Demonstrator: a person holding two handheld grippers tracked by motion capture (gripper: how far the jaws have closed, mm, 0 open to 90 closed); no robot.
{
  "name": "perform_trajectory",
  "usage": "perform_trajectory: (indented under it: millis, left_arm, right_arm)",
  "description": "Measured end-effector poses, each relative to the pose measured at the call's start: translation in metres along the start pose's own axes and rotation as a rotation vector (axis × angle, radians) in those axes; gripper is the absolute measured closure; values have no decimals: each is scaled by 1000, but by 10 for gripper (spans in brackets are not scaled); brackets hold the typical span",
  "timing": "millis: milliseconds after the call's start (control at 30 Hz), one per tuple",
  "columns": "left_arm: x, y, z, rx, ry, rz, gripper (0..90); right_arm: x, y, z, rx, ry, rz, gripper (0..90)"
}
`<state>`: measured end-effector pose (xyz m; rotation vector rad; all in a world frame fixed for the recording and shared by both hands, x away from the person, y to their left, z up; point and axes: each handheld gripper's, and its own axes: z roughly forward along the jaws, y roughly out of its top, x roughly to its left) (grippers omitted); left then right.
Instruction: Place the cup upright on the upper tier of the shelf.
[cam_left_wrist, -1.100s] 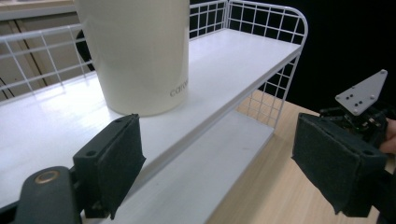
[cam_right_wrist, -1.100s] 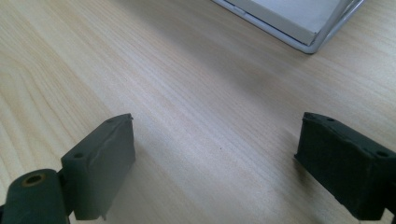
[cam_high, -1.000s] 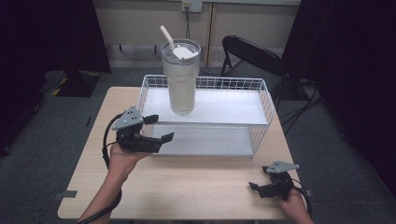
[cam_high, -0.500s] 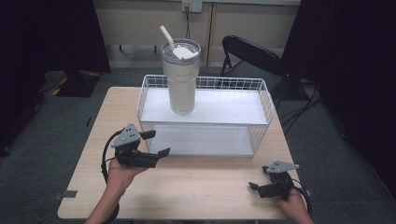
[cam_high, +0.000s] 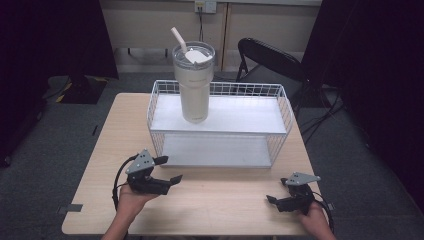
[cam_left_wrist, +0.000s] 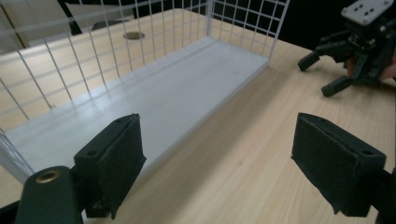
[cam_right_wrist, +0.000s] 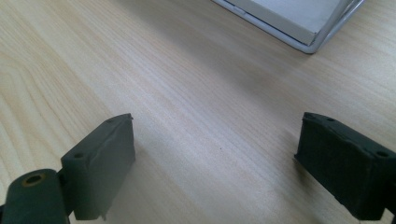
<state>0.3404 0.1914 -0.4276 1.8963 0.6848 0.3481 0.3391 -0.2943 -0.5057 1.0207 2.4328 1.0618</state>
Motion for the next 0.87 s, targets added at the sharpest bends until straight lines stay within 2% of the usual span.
perform_trajectory:
  millis: [100,400,533,733,800,867]
  left_arm:
    - [0,-11,5,34,0,-3,161]
    - [2,-37,9,69,3,-41,167]
    - [3,-44,11,96,10,-28,167]
    - [2,-52,12,139,27,-30,168]
    - [2,-53,11,144,31,-55,172]
    - [2,-54,11,151,34,-57,172]
  right_arm:
    - [0,0,0,0,0,0,107]
    - [0,0,0,0,0,0,107]
    - [0,0,0,0,0,0,107]
    - [0,0,0,0,0,0,107]
    - [0,0,0,0,0,-1,107]
    - [0,0,0,0,0,0,107]
